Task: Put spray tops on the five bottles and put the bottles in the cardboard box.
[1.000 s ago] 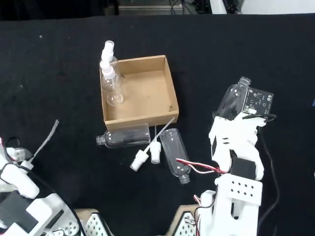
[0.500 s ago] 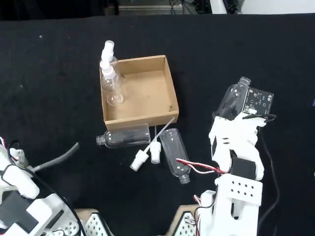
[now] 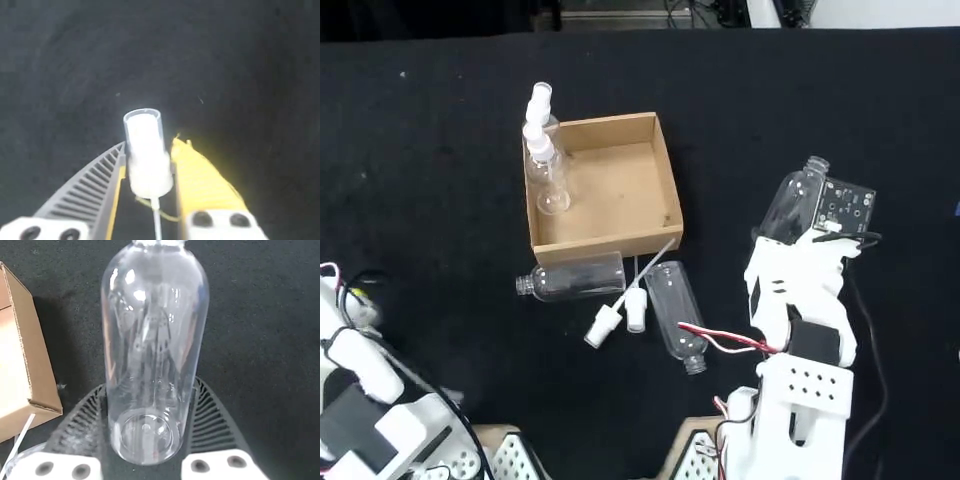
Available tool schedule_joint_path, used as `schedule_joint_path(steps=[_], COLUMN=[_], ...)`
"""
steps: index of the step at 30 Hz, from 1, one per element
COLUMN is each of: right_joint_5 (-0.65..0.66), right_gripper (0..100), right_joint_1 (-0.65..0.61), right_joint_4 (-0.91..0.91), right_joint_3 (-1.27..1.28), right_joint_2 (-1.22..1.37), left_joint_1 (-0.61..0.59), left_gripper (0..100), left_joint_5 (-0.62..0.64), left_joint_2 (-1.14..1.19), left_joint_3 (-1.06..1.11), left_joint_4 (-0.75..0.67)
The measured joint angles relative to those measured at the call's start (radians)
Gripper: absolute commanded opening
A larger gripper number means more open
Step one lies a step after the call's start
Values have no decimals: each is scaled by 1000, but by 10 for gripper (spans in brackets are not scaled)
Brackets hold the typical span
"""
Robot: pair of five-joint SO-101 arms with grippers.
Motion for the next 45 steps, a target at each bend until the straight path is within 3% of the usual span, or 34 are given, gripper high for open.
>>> schedule_joint_path(steps=[3, 6, 16, 25, 32, 38, 45], right_joint_5=[0, 0, 0, 0, 0, 0, 0], right_gripper=[11, 11, 11, 11, 11, 11, 11], right_joint_1=[0, 0, 0, 0, 0, 0, 0], right_joint_4=[0, 0, 0, 0, 0, 0, 0], right_joint_3=[0, 0, 0, 0, 0, 0, 0], right_joint_2=[0, 0, 0, 0, 0, 0, 0], left_joint_1=[0, -2, -17, -15, -15, -17, -18], left_gripper=[313, 313, 209, 102, 106, 254, 116], left_joint_5=[-229, -285, -296, -296, -299, -299, -299], left_joint_2=[0, 0, 0, 0, 0, 0, 0], left_joint_3=[-3, -3, 80, 106, 109, 109, 115], left_joint_4=[0, 0, 0, -109, -75, -64, -61])
